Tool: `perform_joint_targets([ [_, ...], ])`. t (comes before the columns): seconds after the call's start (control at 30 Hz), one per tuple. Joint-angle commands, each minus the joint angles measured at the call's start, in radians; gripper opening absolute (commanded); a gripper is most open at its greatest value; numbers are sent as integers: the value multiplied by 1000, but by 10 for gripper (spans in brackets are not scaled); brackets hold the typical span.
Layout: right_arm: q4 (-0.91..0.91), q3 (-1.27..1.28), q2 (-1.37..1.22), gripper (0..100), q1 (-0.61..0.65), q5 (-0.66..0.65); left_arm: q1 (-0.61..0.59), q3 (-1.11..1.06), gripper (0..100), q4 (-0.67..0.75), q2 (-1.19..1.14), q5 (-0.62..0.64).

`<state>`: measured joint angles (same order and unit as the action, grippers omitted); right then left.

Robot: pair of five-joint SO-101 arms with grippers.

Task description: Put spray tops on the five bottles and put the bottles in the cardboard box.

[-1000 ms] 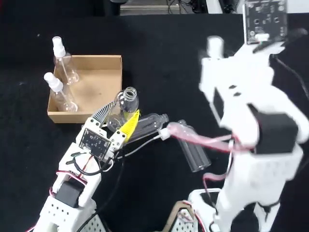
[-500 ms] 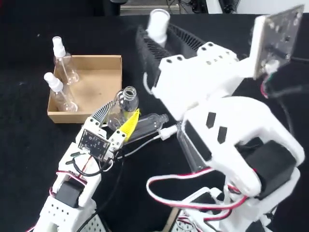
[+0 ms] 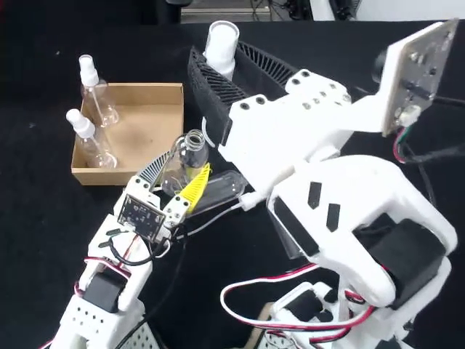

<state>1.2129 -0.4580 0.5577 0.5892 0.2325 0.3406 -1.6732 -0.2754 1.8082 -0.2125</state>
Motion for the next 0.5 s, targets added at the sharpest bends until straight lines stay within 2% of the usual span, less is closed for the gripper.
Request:
perform_joint_targets([
  [0.0,-77,56,22,11,14,6,-61,-25,30,20,12,60],
  [0.07,-135,87,24,11,14,8,-108,-25,30,18,12,212],
  [0.13,-187,116,21,11,14,8,-170,-25,30,6,14,313],
  [0.2,-245,151,18,11,15,8,-209,-25,30,18,14,353],
  [0.27,-321,196,18,11,15,5,-199,-25,30,25,14,373],
  [0.47,-569,331,18,11,54,5,-56,-25,30,63,14,381],
])
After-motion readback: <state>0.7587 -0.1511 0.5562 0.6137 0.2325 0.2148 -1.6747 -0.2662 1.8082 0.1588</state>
